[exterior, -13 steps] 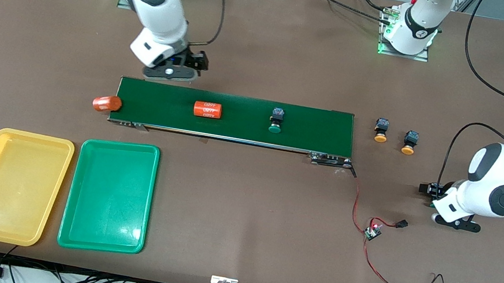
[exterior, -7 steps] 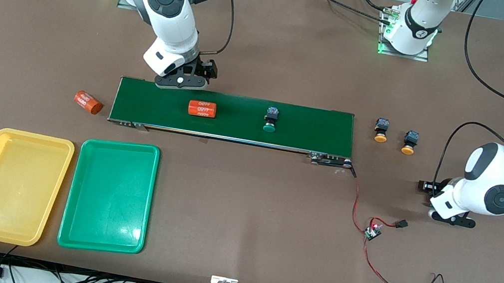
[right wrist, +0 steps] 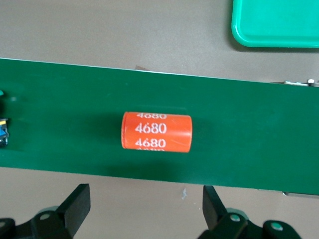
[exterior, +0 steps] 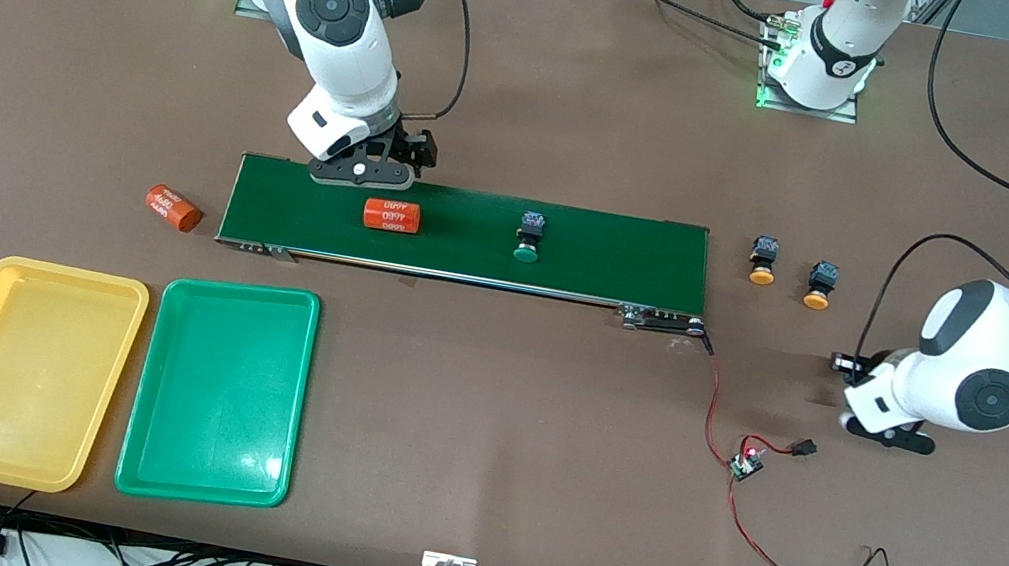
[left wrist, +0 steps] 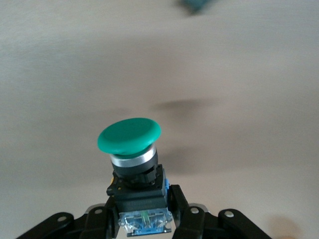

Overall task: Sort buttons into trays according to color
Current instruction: 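Place the second green button on the belt with the left gripper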

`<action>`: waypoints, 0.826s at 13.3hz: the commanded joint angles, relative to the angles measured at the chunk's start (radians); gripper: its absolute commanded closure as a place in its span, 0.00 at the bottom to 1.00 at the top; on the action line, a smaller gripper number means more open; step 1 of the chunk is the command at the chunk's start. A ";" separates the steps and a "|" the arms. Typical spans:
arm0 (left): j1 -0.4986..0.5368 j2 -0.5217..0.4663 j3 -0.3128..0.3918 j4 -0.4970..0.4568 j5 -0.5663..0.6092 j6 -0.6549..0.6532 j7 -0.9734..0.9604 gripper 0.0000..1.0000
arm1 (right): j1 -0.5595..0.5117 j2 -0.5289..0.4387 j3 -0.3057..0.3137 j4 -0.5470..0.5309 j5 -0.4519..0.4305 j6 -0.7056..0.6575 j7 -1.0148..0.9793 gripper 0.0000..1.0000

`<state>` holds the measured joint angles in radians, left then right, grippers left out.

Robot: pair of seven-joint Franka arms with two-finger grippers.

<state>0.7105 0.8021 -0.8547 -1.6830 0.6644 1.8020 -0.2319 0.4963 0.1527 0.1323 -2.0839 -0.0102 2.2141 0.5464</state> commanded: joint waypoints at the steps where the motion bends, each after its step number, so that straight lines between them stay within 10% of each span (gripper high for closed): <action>1: 0.012 -0.021 -0.165 0.035 -0.092 -0.169 -0.032 0.81 | -0.007 0.036 0.004 0.018 -0.014 0.033 0.026 0.00; 11: -0.347 0.002 -0.204 -0.090 -0.212 0.053 -0.484 0.86 | 0.027 0.102 -0.011 0.090 -0.007 0.056 0.098 0.00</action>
<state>0.3705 0.8020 -1.0864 -1.7150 0.4598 1.7580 -0.6662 0.5032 0.2370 0.1313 -2.0332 -0.0100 2.2781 0.6240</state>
